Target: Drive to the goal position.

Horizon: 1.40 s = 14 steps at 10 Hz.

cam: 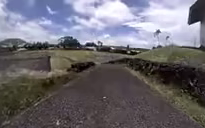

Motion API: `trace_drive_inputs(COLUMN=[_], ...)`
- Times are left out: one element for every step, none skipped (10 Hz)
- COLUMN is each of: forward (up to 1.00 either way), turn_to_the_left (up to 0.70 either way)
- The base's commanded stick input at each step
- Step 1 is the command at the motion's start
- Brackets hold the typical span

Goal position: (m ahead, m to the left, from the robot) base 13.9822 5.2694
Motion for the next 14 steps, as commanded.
trace_drive_inputs(forward=[0.70,0.70,0.70,0.70,0.70,0.70,0.70,0.70,0.70,0.70,0.70,0.70,0.70,0.70], turn_to_the_left=[0.00,-0.01,-0.14,-0.27,-0.31,0.00,0.00,0.00,0.00,0.00,0.00,0.00,0.00,0.00])
